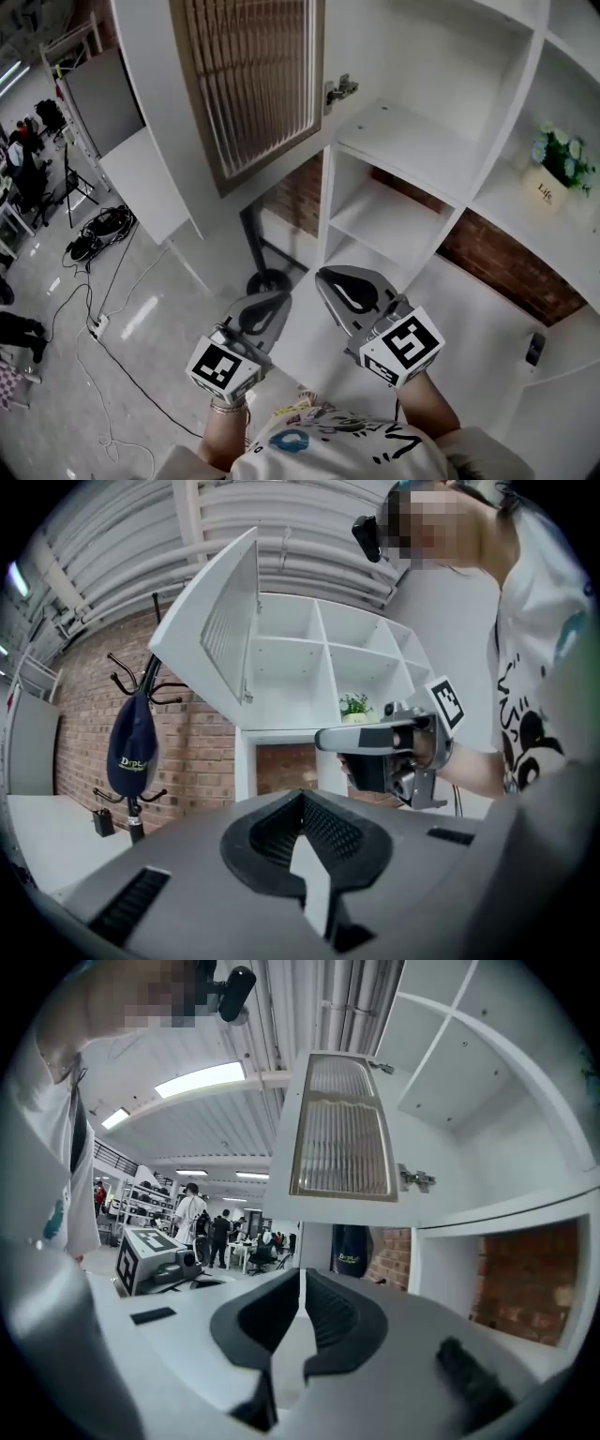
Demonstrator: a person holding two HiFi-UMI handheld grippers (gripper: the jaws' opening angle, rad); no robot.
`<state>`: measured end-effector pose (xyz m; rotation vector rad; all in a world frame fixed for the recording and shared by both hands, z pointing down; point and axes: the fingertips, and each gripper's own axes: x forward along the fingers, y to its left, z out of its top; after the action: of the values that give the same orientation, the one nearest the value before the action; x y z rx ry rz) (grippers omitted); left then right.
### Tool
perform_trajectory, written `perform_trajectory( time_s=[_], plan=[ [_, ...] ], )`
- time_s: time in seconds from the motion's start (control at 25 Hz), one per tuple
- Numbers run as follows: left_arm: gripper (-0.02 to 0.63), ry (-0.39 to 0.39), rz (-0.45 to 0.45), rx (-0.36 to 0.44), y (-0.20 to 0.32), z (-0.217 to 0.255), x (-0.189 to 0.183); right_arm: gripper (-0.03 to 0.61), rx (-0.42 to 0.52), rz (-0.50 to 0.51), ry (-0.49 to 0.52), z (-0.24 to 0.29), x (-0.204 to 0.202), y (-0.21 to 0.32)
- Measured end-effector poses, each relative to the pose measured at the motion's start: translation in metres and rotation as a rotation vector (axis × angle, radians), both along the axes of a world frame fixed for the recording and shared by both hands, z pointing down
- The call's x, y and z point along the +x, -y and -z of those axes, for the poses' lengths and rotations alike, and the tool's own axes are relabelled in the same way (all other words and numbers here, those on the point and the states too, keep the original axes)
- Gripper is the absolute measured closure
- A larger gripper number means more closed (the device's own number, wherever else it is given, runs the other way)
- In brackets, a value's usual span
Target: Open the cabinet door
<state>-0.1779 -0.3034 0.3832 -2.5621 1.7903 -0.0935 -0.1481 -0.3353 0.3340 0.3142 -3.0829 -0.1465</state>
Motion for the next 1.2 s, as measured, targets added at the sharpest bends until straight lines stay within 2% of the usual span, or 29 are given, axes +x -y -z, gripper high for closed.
perform_trajectory(
  time_s=[0.32, 0.68, 1.04, 1.2],
  plan=[
    [0.6, 0.004, -0.192, -0.025, 0.028, -0.016, 0.062, 0.541, -0.079, -0.187, -0.039, -0.038, 0.063, 0.028],
    [0.6, -0.007, -0.352, -0.077, 0.036, -0.037, 0.116, 0.541, -0.183, -0.369, -0.016, -0.065, 0.122, 0.032],
    [0.6, -0.07, -0.488, -0.111, 0.042, -0.052, 0.161, 0.541, -0.283, -0.484, 0.003, -0.095, 0.175, 0.024],
    [0.6, -0.065, -0.535, -0.101, 0.041, -0.054, 0.177, 0.541, -0.296, -0.511, 0.02, -0.103, 0.193, 0.022]
  ],
)
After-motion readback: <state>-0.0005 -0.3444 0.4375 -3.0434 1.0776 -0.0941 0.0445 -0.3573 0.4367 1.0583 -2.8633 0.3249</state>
